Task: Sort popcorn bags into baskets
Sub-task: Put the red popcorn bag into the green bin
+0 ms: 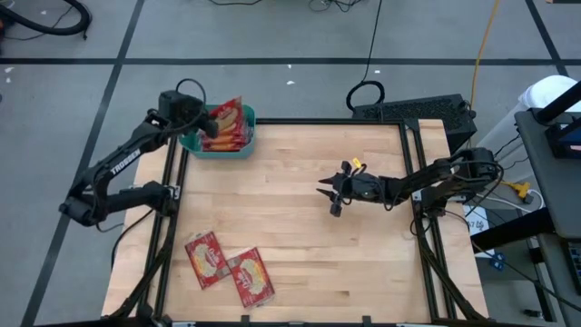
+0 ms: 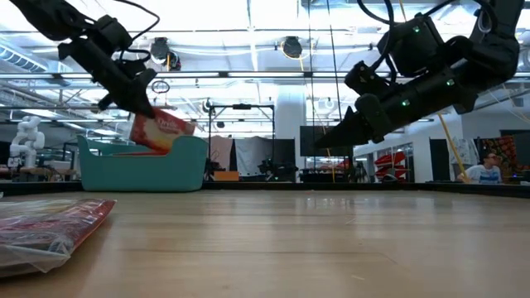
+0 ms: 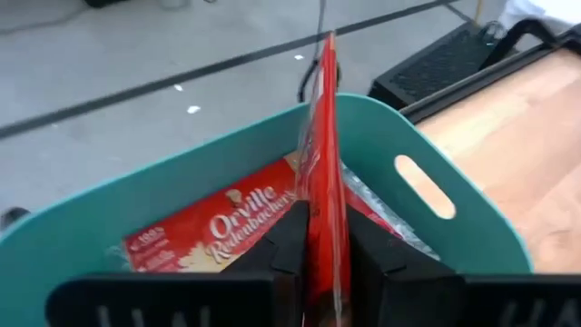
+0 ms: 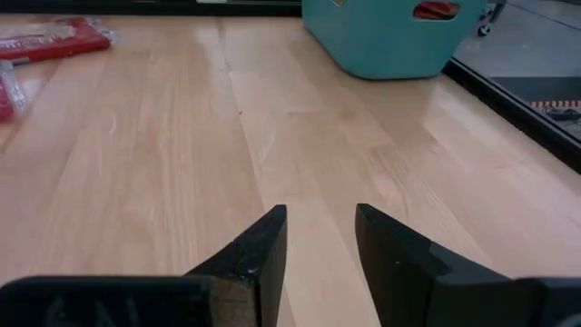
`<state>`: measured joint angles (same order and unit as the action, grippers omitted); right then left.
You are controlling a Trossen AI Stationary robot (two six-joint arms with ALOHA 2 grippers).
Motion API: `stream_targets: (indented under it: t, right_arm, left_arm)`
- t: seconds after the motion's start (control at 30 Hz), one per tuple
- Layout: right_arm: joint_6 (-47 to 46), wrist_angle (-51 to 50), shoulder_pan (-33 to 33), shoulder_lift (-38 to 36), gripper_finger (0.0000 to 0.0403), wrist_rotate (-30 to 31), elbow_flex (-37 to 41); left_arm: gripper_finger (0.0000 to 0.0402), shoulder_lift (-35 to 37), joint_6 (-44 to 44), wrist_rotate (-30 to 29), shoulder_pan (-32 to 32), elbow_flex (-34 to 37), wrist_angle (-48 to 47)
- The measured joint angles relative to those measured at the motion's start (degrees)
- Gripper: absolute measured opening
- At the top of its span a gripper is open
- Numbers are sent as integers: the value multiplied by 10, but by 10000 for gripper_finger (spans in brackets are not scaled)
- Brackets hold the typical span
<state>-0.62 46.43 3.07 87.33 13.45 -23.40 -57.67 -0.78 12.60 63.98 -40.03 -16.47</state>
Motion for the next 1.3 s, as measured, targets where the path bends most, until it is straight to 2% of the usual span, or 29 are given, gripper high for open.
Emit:
stream_targets:
  t: [0.13,0.27,0.53,0.77,1.07,1.3]
  right_arm:
    - [0,18,0,0,126,0,7]
    - [3,27,1,0,126,0,9]
    - [2,32,11,0,126,0,9]
    - [-2,32,11,0,126,0,9]
    - [-2,40,11,0,126,-1,9]
    - [-2,55,11,0,126,-2,9]
  left_arm:
    - [39,-9,-1,17,14,0,0]
    - [40,-9,31,-13,16,0,3]
    - [92,-9,54,-76,16,0,2]
    - [141,-9,51,-93,15,0,11]
    - [178,-9,63,-173,-15,0,98]
    - [189,-15,30,-177,-64,2,75]
